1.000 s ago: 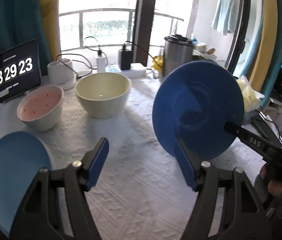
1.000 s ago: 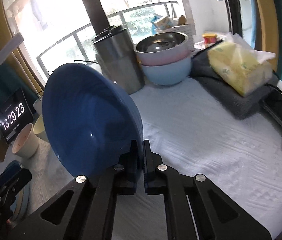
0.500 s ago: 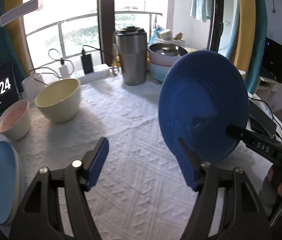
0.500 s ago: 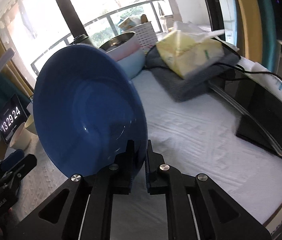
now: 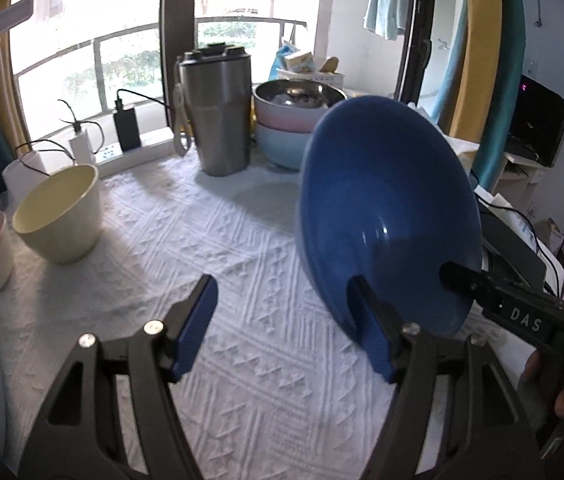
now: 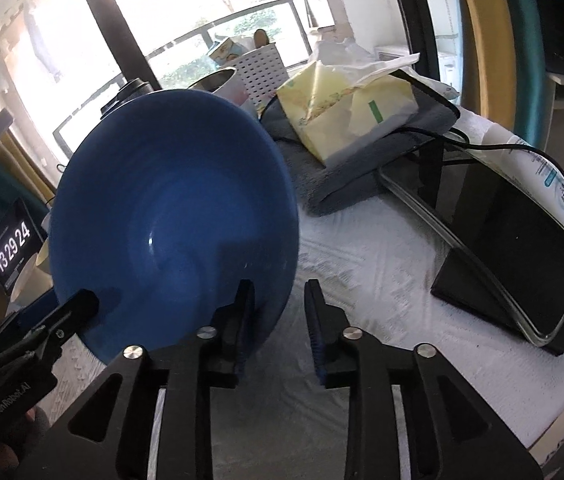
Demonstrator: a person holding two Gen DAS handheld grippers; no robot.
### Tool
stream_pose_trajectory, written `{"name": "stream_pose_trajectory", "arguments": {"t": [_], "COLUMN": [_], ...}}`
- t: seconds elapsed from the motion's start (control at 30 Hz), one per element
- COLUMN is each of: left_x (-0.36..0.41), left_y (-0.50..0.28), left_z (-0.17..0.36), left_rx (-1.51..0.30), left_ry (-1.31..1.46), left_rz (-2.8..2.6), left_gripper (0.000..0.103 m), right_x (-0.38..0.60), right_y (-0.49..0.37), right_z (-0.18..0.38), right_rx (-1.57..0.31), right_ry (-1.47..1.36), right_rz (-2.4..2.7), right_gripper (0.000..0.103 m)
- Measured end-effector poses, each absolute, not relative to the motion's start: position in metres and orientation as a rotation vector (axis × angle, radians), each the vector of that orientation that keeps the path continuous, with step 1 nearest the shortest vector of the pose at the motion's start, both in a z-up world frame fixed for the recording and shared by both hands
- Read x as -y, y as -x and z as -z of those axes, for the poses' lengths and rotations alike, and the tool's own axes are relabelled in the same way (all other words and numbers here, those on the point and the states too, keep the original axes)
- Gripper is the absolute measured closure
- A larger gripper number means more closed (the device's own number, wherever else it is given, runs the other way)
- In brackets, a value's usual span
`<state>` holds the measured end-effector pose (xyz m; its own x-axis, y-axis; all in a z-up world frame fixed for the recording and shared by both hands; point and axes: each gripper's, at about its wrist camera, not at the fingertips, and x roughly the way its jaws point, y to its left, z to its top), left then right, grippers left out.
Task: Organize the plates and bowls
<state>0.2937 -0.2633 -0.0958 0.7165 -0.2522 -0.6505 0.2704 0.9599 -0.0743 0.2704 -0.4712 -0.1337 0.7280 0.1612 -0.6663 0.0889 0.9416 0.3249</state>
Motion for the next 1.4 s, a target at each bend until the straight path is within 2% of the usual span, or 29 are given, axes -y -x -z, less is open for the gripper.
{"name": "stream_pose_trajectory", "arguments": {"t": [0.07, 0.17, 0.27, 0.37, 0.47, 1.4], "left_x": [0.265, 0.268, 0.269, 0.267, 0.261, 0.128], "left_y": [-0.295, -0.298, -0.299, -0.295, -0.29, -0.204], "left_z": [0.097, 0.098, 0.099, 0.097, 0.094, 0.061], "left_rx": [-0.71, -0.715, -0.723, -0.712, -0.702, -0.589], "left_ry": [-0.026, -0.038, -0.044, -0.046, -0.044, 0.053], "left_rz": [0.303, 0.33, 0.367, 0.403, 0.396, 0.32], "left_gripper": [0.037, 0.055, 0.068, 0.075, 0.076, 0.075], "right_x": [0.473, 0.474, 0.47, 0.462, 0.449, 0.324], "right_y": [-0.273, -0.275, -0.275, -0.271, -0.266, -0.214], "right_z": [0.135, 0.135, 0.13, 0.121, 0.112, 0.081], "right_rx": [-0.76, -0.762, -0.746, -0.722, -0.7, -0.688], "right_ry": [-0.367, -0.396, -0.409, -0.403, -0.383, -0.277], "right_rz": [-0.028, -0.025, -0.03, -0.046, -0.058, -0.13], "right_gripper": [0.066, 0.064, 0.064, 0.064, 0.061, 0.058]}}
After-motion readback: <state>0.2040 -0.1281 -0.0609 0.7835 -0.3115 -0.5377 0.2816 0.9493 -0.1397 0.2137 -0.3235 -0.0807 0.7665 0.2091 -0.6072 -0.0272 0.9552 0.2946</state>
